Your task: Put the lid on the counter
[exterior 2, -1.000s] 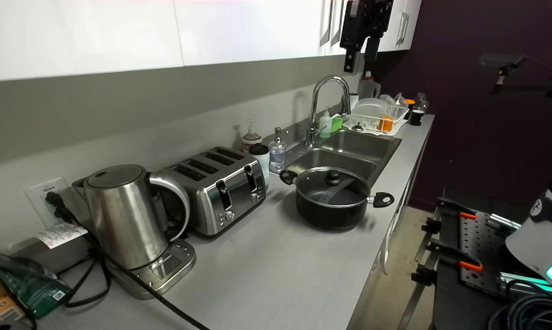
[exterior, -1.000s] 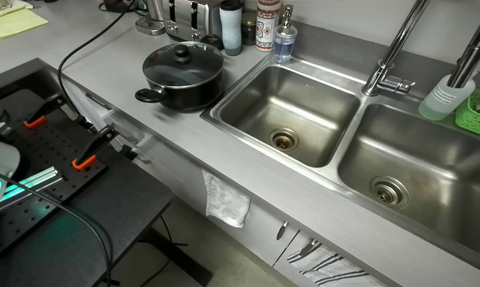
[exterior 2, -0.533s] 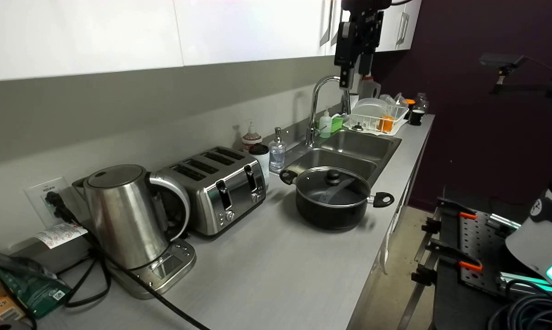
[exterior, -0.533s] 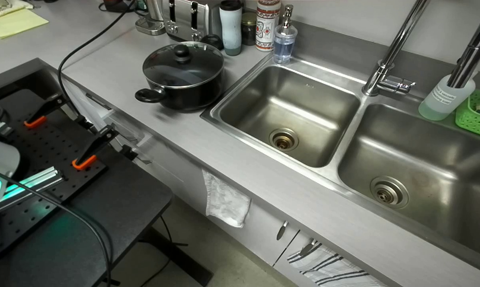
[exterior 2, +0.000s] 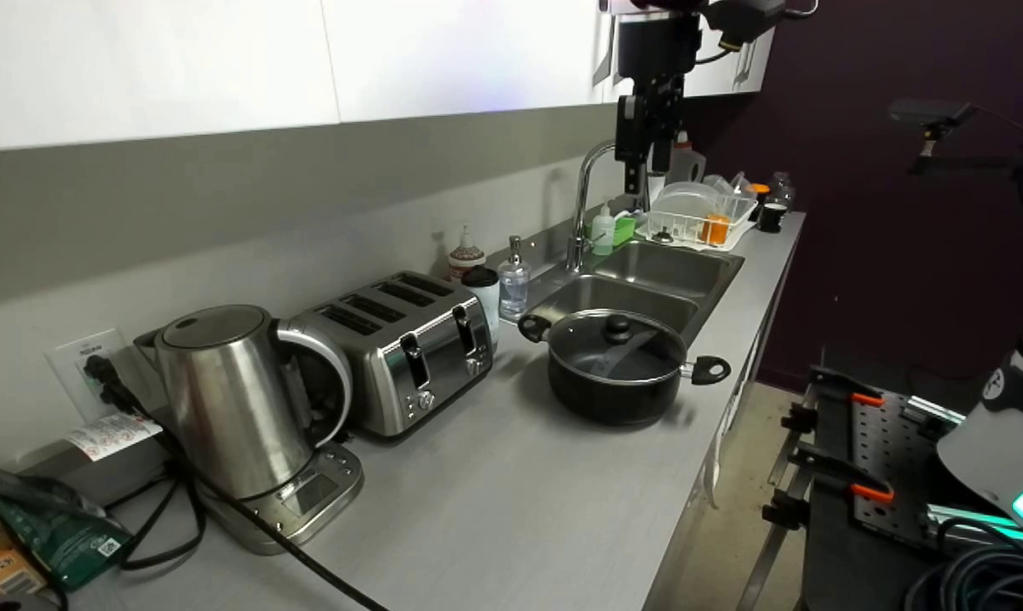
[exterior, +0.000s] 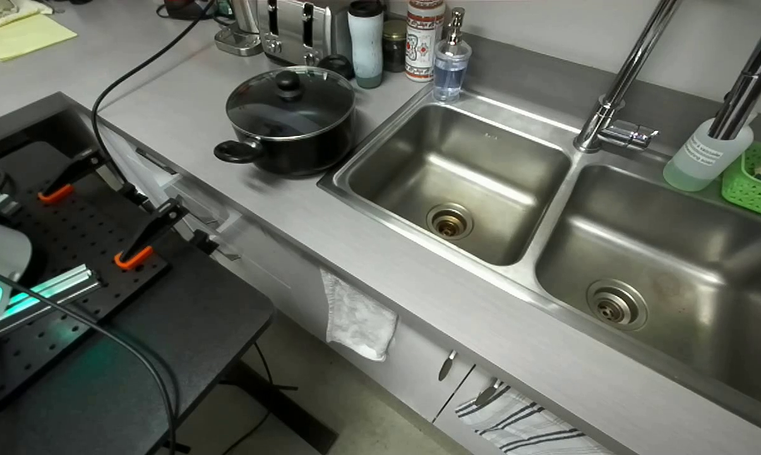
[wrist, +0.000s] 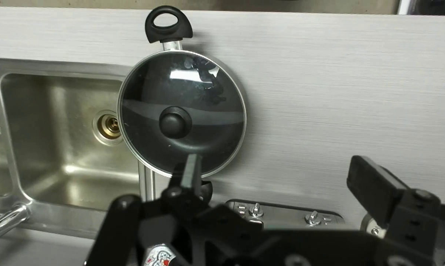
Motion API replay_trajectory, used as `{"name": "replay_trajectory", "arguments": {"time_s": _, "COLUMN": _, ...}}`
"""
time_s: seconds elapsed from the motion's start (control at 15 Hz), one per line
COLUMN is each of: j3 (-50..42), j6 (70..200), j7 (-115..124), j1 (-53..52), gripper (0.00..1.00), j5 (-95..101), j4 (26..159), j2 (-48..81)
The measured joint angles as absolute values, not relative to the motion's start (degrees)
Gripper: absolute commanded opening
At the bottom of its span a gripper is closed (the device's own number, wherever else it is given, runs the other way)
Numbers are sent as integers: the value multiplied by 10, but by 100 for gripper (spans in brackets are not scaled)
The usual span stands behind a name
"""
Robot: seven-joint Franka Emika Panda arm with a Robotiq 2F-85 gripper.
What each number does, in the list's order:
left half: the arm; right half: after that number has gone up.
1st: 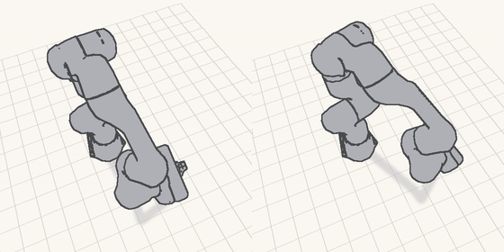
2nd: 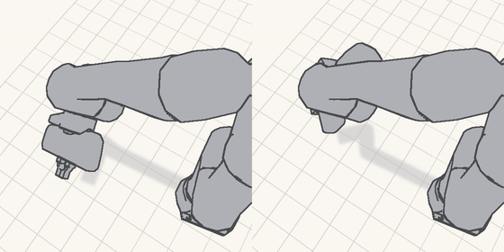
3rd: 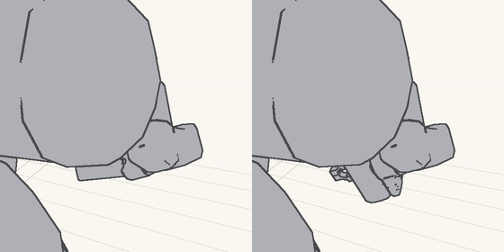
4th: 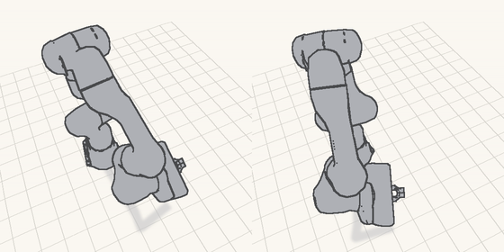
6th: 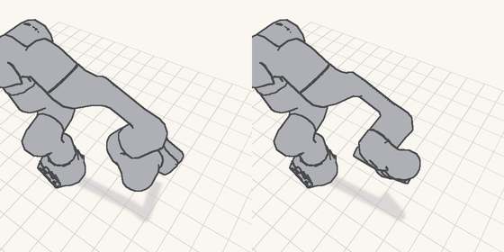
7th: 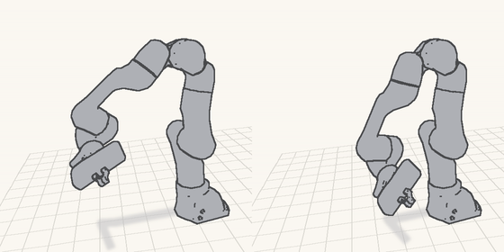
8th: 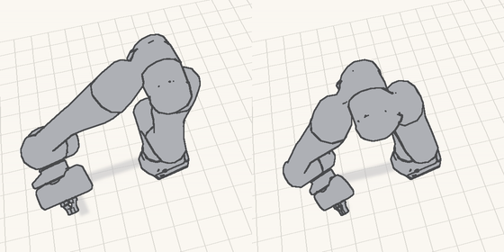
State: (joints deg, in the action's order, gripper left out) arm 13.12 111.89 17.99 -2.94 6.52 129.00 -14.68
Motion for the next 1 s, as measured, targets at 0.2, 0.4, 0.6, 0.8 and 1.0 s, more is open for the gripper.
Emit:
{"name": "replay_trajectory", "arguments": {"time_s": 0.2, "j3": 104, "j6": 1140, "j7": 145, "j1": -27, "gripper": 100, "j5": 65, "j4": 1303, "j2": -132}}
{"name": "replay_trajectory", "arguments": {"time_s": 0.4, "j3": 83, "j6": 1163, "j7": 111, "j1": -24, "gripper": 100, "j5": 69, "j4": 1317, "j2": -117}}
{"name": "replay_trajectory", "arguments": {"time_s": 0.6, "j3": 67, "j6": 1189, "j7": 86, "j1": -21, "gripper": 100, "j5": 76, "j4": 1335, "j2": -101}}
{"name": "replay_trajectory", "arguments": {"time_s": 0.8, "j3": 55, "j6": 1220, "j7": 64, "j1": -17, "gripper": 100, "j5": 88, "j4": 1356, "j2": -85}}
{"name": "replay_trajectory", "arguments": {"time_s": 1.0, "j3": 44, "j6": 1259, "j7": 47, "j1": -12, "gripper": 100, "j5": 107, "j4": 1380, "j2": -68}}
